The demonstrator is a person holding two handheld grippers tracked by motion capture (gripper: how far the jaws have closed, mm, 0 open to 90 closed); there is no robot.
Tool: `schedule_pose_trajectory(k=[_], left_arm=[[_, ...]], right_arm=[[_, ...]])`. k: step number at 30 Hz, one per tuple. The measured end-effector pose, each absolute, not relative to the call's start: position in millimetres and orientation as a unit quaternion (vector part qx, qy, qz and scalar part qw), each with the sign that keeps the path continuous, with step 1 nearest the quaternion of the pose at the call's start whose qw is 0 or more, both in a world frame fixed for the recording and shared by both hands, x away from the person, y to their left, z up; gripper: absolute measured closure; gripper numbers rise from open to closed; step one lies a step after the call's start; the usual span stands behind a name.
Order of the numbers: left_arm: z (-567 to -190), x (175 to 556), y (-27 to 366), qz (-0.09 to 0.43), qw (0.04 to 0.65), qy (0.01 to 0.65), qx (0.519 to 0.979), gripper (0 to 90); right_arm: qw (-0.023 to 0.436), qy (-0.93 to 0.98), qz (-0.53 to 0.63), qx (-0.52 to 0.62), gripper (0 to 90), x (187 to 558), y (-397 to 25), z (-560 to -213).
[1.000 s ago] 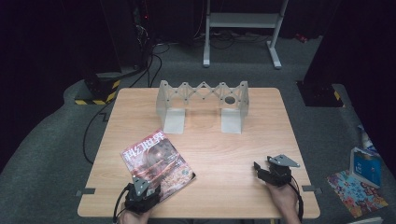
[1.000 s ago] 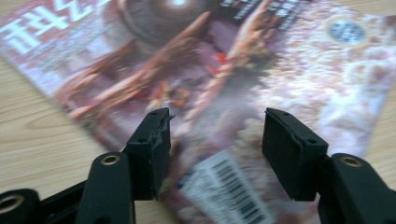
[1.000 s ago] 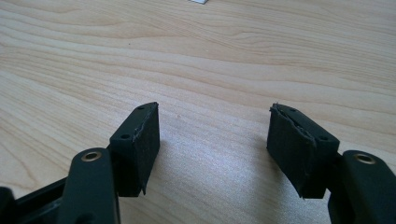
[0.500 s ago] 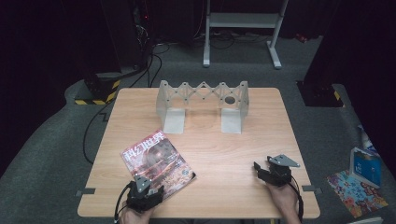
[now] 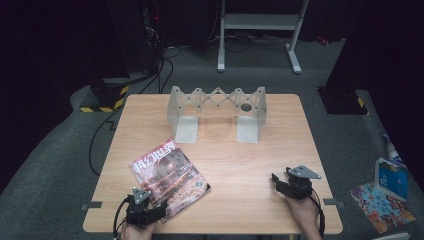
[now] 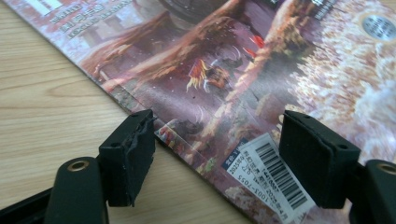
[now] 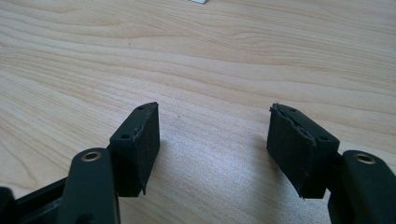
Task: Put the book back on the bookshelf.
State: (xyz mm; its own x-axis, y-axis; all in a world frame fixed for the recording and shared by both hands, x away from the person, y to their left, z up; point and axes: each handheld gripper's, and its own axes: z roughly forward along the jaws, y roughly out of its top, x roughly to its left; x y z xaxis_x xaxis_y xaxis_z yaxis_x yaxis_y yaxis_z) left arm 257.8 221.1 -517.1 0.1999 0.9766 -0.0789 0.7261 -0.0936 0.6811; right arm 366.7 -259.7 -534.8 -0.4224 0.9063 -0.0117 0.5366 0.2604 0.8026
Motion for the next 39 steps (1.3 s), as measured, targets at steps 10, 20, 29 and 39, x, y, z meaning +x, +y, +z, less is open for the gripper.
schedule_pose_trajectory(k=[10,20,29,39], left_arm=[[-515,251,197,0.207,0.306,0.568,0.735,28.5],[-514,252,172,0.201,0.308,0.545,0.754,28.8],[-513,256,154,0.184,0.318,0.523,0.77,29.5],[-514,265,126,0.182,0.31,0.492,0.793,31.4]], right_arm=[[0.246,0.755,0.376,0.478,34.6,367,-260,-535],[0.245,0.756,0.376,0.477,34.6,367,-260,-535],[0.246,0.755,0.376,0.477,34.6,367,-260,-535],[0.246,0.755,0.377,0.477,34.6,367,-260,-535]])
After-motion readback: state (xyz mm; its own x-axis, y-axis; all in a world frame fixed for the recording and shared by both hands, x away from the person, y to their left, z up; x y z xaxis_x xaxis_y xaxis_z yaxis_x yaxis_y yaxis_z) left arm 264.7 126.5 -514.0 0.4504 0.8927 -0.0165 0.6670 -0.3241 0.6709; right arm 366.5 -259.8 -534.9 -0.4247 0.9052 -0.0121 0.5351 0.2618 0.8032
